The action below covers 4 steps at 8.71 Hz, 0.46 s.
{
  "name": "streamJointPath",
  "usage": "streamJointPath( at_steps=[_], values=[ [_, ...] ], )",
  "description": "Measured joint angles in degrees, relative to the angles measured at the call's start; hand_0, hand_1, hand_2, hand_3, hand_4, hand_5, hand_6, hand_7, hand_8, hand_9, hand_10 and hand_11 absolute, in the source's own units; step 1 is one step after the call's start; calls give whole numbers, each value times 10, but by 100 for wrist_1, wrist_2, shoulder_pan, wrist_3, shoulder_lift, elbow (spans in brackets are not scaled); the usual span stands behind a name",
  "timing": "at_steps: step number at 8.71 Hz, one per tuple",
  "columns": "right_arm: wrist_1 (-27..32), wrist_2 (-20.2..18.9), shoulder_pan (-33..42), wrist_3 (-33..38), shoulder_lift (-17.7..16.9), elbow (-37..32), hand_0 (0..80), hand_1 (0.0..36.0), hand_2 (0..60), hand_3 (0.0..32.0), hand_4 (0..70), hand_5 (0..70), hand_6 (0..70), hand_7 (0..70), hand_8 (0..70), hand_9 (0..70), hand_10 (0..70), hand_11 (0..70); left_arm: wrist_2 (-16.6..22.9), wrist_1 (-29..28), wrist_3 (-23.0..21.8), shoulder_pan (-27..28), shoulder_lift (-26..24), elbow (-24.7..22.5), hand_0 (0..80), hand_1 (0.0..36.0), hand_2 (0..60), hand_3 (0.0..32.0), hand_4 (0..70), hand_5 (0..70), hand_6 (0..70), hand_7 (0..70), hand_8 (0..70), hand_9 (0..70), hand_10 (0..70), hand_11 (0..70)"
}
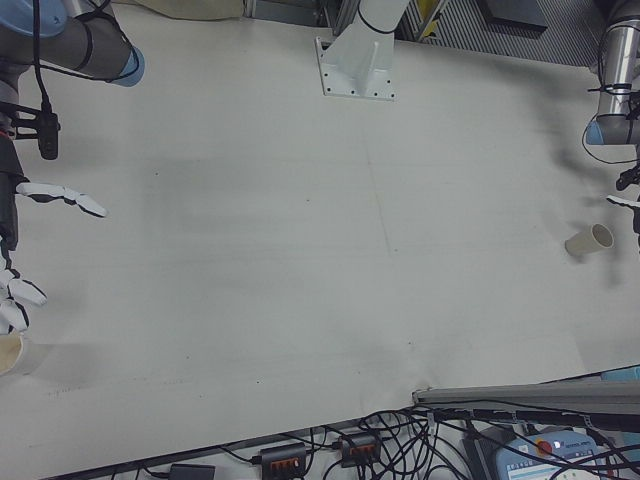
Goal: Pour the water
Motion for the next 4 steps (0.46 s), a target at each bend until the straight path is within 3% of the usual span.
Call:
streamJointPath(
  at_steps=[2,4],
  values=[
    [-1,1,-15,-4,8,-5,547,240,181,84,67,217,71,136,51,50,6,29,-492,-134,12,407,-16,153,546,110,0,0,84,0,0,25,48,0,0,7],
    [-3,1,-56,-4,10,-6,549,241,180,90,66,218,73,138,52,52,4,27,-643,-223,20,543,-105,355,564,129,0,0,76,0,0,28,50,0,0,0]
  ],
)
